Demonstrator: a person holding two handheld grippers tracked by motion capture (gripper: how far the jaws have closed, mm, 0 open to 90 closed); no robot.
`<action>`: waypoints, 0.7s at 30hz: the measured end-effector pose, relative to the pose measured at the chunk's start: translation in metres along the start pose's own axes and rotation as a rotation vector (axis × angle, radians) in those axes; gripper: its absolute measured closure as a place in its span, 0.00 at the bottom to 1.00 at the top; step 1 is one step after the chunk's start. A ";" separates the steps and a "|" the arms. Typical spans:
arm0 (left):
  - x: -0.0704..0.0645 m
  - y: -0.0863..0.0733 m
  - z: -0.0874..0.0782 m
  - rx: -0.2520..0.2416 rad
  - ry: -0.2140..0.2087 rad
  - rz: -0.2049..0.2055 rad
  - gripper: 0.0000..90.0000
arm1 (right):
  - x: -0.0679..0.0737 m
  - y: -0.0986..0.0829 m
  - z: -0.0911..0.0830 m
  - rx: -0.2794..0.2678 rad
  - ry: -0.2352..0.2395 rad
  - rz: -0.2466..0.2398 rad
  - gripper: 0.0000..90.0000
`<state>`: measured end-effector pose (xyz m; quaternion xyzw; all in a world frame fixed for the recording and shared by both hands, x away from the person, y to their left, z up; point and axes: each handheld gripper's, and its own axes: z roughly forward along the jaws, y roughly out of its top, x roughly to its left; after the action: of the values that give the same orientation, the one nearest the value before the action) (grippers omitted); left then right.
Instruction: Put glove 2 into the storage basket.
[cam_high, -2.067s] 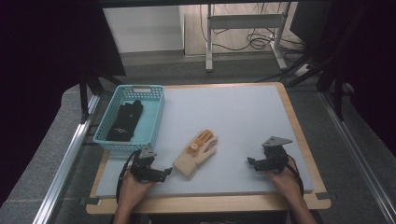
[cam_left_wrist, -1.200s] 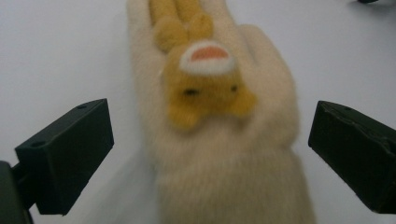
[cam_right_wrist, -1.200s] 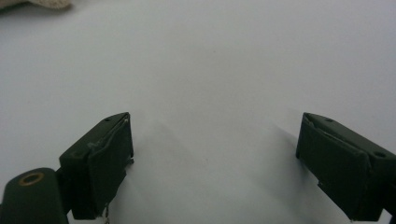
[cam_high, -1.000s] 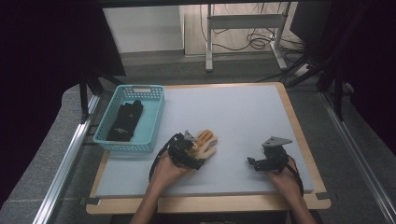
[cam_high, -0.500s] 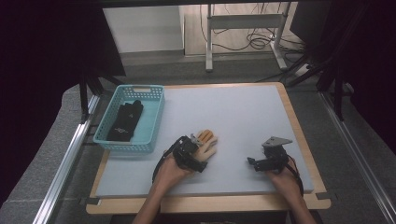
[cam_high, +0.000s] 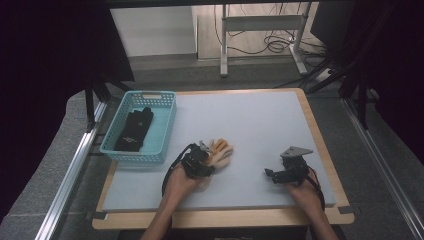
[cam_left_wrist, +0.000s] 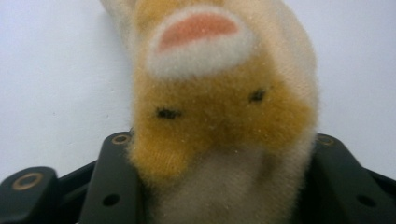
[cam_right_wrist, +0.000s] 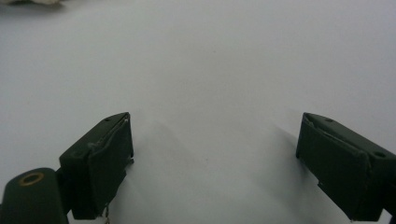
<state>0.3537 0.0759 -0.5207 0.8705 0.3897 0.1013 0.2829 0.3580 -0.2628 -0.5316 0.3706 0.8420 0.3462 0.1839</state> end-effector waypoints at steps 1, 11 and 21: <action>0.000 0.000 0.000 -0.006 -0.004 -0.010 0.59 | 0.000 0.000 0.000 0.000 0.000 0.000 0.12; 0.010 0.006 -0.013 -0.040 0.000 -0.040 0.61 | 0.000 0.000 0.000 0.000 0.001 0.001 0.12; 0.028 0.023 -0.043 -0.071 0.029 -0.063 0.60 | 0.000 0.000 0.000 0.001 0.001 -0.001 0.12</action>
<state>0.3701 0.1018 -0.4734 0.8457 0.4170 0.1188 0.3111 0.3580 -0.2631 -0.5315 0.3700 0.8424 0.3462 0.1834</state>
